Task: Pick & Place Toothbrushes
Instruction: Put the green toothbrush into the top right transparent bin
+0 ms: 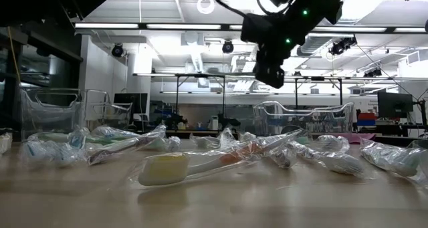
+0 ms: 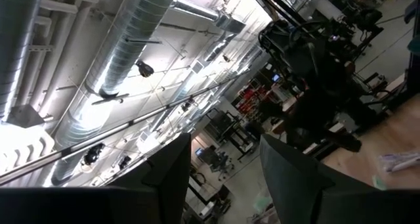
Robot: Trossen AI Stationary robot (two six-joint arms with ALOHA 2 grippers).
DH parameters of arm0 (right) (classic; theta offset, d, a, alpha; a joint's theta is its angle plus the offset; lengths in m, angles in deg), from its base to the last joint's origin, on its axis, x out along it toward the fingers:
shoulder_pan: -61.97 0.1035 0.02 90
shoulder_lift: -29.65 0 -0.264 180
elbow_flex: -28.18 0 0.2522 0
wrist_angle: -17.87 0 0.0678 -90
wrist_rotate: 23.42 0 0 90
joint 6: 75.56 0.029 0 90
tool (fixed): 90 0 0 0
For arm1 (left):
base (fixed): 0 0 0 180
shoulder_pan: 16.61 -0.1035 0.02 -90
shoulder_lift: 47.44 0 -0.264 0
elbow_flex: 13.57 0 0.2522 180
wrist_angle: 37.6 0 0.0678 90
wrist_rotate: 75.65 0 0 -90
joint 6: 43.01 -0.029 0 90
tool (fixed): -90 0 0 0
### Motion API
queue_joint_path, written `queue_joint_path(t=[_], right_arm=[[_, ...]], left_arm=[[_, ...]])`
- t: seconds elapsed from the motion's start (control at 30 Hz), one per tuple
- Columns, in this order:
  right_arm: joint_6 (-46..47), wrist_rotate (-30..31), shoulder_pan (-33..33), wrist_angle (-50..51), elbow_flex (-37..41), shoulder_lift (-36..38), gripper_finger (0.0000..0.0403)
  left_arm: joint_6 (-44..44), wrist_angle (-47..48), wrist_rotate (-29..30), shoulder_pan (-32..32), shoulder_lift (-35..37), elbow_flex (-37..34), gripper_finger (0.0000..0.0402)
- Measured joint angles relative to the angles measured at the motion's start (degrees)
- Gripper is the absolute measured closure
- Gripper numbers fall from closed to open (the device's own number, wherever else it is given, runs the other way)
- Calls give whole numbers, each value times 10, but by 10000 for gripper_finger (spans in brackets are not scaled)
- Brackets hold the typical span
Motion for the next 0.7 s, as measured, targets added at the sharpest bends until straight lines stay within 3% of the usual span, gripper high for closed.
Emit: queue_joint_path(t=[0.23, 0.47, 0.7], right_arm=[[72, 2, -37, 144, 0, 54, 399], [104, -94, -111, 288, 0, 102, 399], [100, -133, -187, 342, 0, 116, 399]], left_arm=[[7, 0, 0, 0, 0, 0, 224], [10, 2, 0, 0, 0, 0, 224], [19, 5, 0, 0, 0, 0, 224]])
